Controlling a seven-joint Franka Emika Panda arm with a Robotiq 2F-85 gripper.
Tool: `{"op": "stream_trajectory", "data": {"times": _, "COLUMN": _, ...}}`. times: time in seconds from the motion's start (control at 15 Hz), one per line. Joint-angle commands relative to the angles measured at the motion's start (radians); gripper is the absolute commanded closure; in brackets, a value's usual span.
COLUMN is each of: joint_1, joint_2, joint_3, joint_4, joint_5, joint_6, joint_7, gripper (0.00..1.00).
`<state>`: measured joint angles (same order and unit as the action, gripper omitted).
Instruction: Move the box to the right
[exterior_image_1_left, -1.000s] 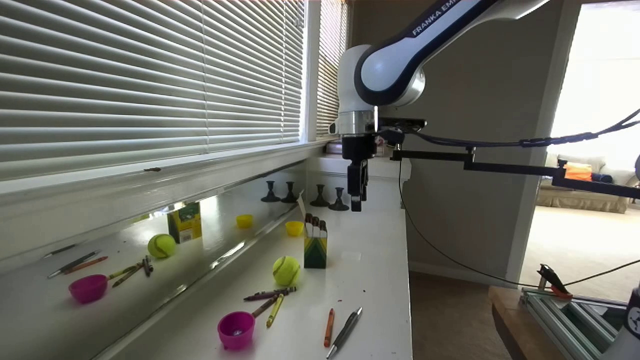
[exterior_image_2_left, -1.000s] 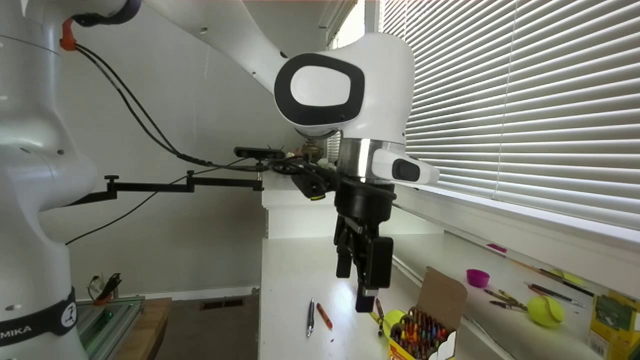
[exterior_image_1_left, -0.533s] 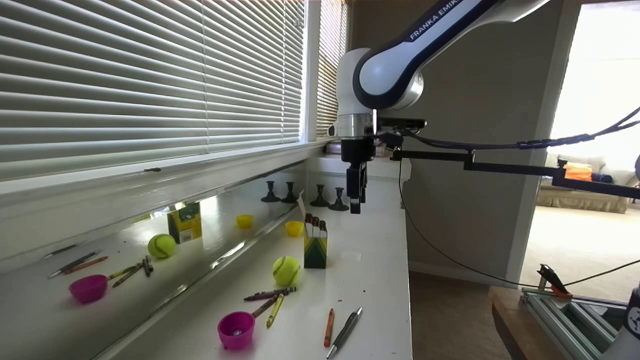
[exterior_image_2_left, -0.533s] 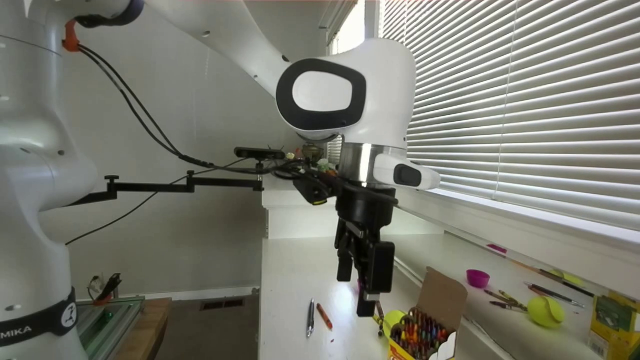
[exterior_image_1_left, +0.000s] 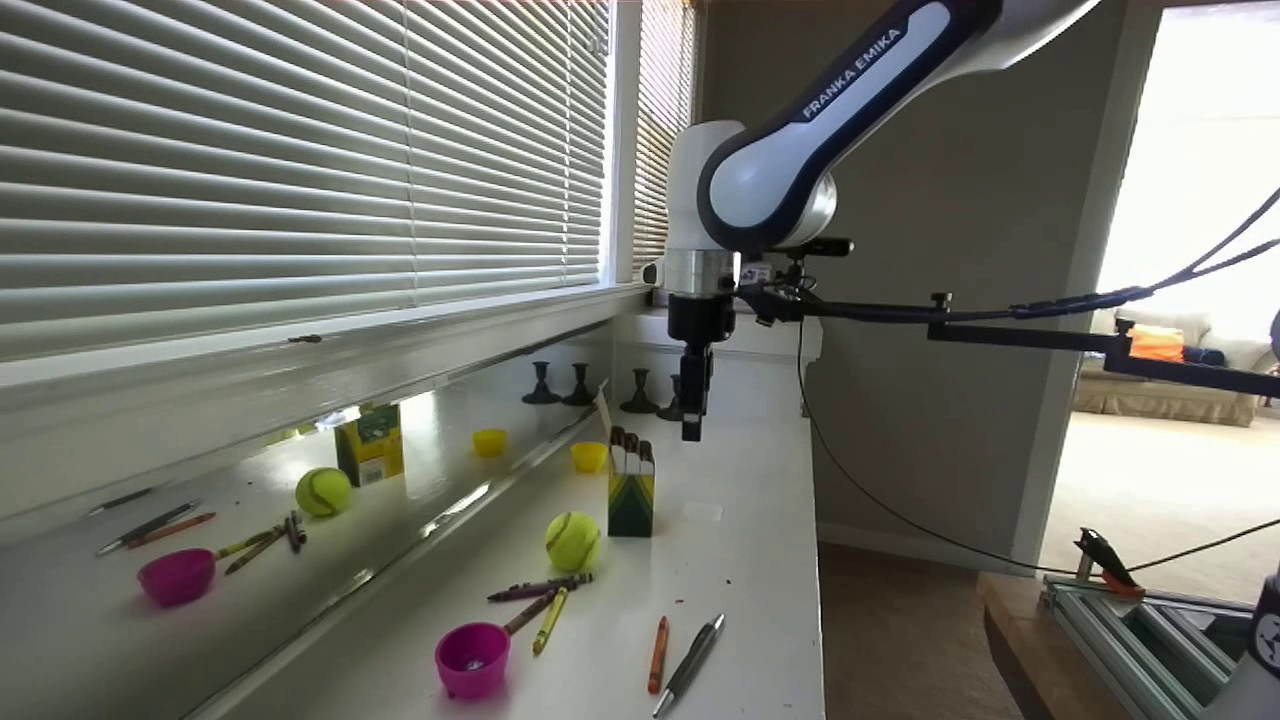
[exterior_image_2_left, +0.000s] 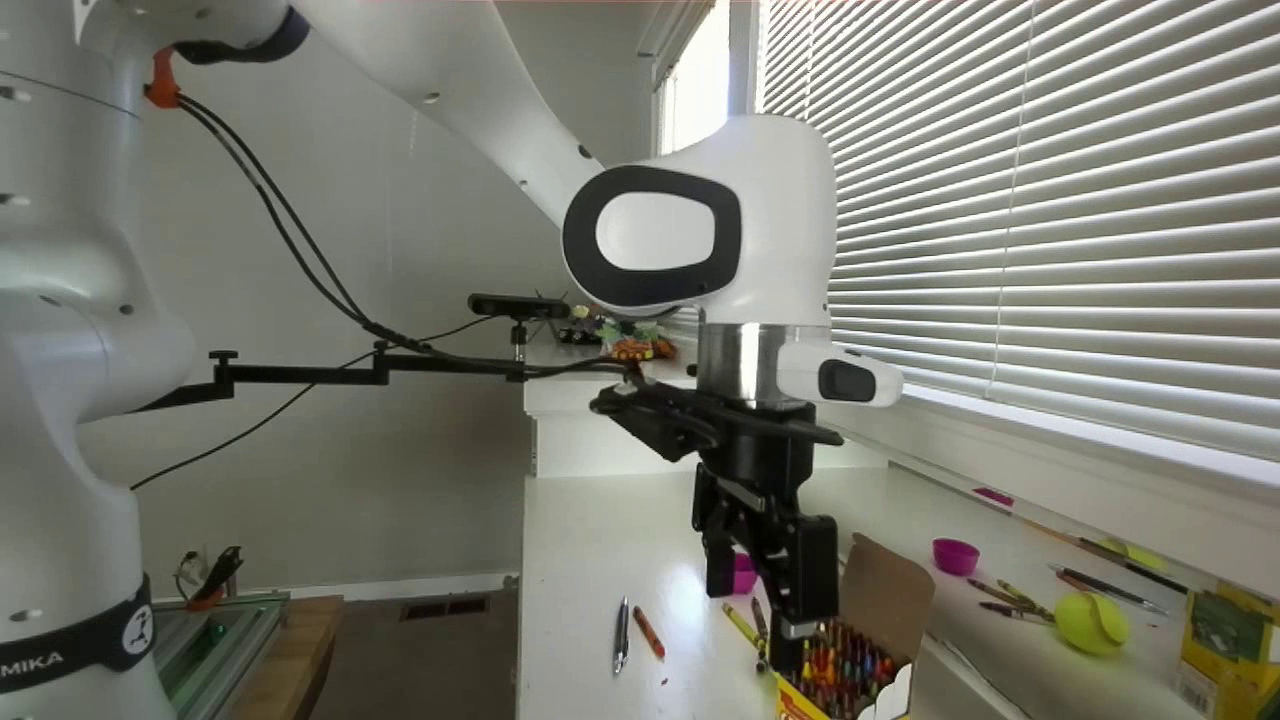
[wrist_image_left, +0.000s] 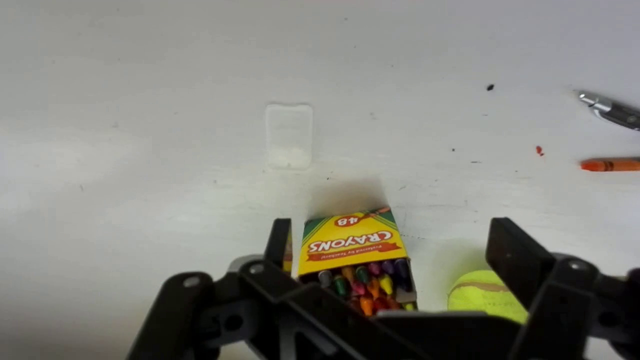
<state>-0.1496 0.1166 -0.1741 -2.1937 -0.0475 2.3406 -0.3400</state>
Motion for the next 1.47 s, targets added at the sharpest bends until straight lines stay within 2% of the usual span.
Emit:
{"op": "stream_trajectory", "data": {"times": 0.0, "joint_1": -0.029, "joint_2": 0.053, "joint_3": 0.012, "joint_4": 0.026, "joint_5": -0.02, "joint_6": 0.097, "joint_7": -0.144, "gripper": 0.0}}
{"op": "stream_trajectory", "data": {"times": 0.2, "joint_1": -0.056, "joint_2": 0.104, "joint_3": 0.034, "joint_4": 0.061, "joint_5": 0.035, "joint_6": 0.1, "joint_7": -0.305, "gripper": 0.0}}
{"op": "stream_trajectory", "data": {"times": 0.47, "joint_1": -0.076, "joint_2": 0.161, "joint_3": 0.056, "joint_4": 0.094, "joint_5": 0.039, "joint_6": 0.14, "joint_7": -0.374, "gripper": 0.0}}
{"op": "stream_trajectory", "data": {"times": 0.67, "joint_1": -0.082, "joint_2": 0.192, "joint_3": 0.067, "joint_4": 0.109, "joint_5": 0.037, "joint_6": 0.178, "joint_7": -0.346, "gripper": 0.0}}
{"op": "stream_trajectory", "data": {"times": 1.13, "joint_1": -0.086, "joint_2": 0.203, "joint_3": 0.087, "joint_4": 0.111, "joint_5": 0.06, "joint_6": 0.159, "joint_7": -0.284, "gripper": 0.0}}
{"op": "stream_trajectory", "data": {"times": 1.4, "joint_1": -0.087, "joint_2": 0.212, "joint_3": 0.085, "joint_4": 0.105, "joint_5": 0.07, "joint_6": 0.234, "joint_7": -0.223, "gripper": 0.0}}
